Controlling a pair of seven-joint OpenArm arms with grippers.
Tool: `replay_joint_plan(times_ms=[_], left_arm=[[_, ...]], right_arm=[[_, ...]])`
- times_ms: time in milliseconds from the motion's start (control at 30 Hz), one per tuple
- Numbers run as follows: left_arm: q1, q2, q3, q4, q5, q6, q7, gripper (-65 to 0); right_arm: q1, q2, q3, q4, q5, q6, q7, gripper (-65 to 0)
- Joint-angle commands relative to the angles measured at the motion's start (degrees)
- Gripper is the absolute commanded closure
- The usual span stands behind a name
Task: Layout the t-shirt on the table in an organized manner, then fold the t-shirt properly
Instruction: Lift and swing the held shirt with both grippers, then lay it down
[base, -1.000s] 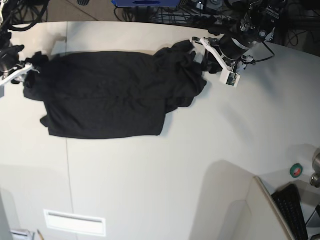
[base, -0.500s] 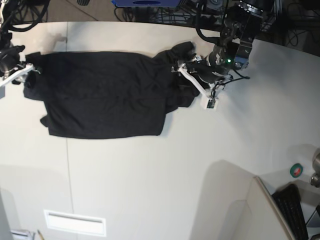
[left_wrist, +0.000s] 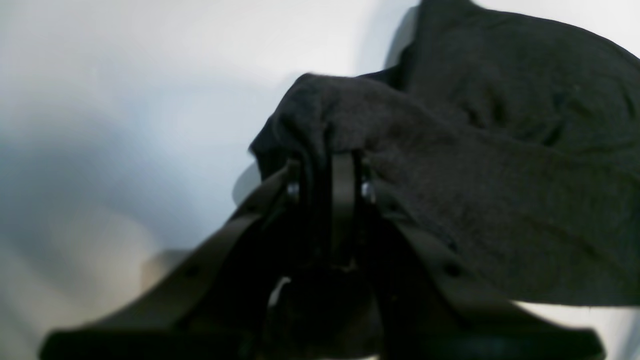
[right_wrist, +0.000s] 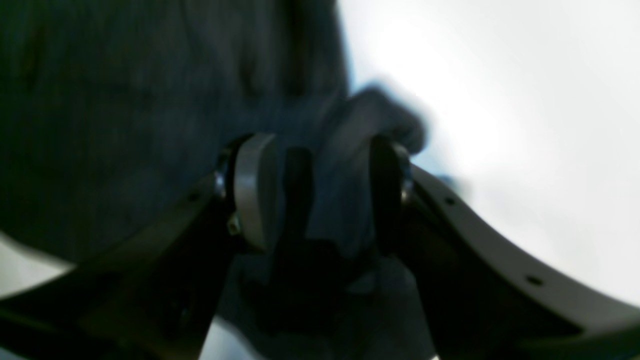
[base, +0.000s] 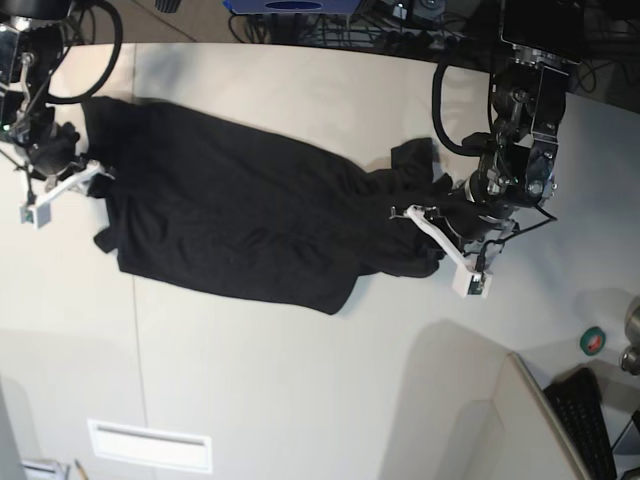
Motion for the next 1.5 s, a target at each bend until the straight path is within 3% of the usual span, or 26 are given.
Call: replay_joint_plan(times_ms=[0,267,333,400,533,733,900,1033,1200,1467], left_arm=[[-0.71,-1.25,-0.25,-0.09,0.19,0.45,-0.82,0.0],[-0.27,-1.78,-0.51,-2.55,0.19,0.45,-1.09,0.0],[-0.27,-1.78,-0.51,-2.55,0.19,0.45,-1.09,0.0],[-0.45,-1.78,-0.51,-2.19,0.19,0.45,-1.09,0.0],[-0.8,-1.78,-0.6,-2.11,0.19,0.45,-1.09,0.0],[-0.98,-1.78,-0.77,4.66,0.19,0.45,-0.82,0.0],[-4.58,-1.51,-3.68,9.32,-0.16,0.45,-0.73,0.0],[-11.35,-1.51,-4.12,9.32,-0.16,0.45,-0.56,0.0],[-22.08,-0.54,-3.76,7.91,-0.16,0.45,4.19,0.0],[-33.51,5.35,-3.68,2.99,0.19,0.45,4.19,0.0]], right_arm=[[0.45,0.62,0.6,-0.11,0.59,-0.21,0.46,-28.5],[2.38,-0.7,-0.1,-4.07,0.59,0.05,0.46,-26.3],[1.33,-1.67,0.16,-1.87,0.59,0.05,0.46,-15.6],[-0.34,-2.72,0.34,2.08,0.68,0.05,0.46,0.0],[-4.04,-5.27,0.34,10.52,0.42,-0.21,0.38,0.0],[-4.65,-5.45,0.42,18.0,0.33,-0.21,-3.76,0.0],[-0.52,-0.52,0.6,23.01,0.33,-0.21,-6.13,0.0],[7.66,5.54,5.44,23.27,0.33,-0.12,-9.21,0.0],[18.03,11.87,9.22,23.1,0.51,0.05,-10.53,0.0],[28.32,13.8,8.95,25.56,0.33,0.05,-10.88,0.0]])
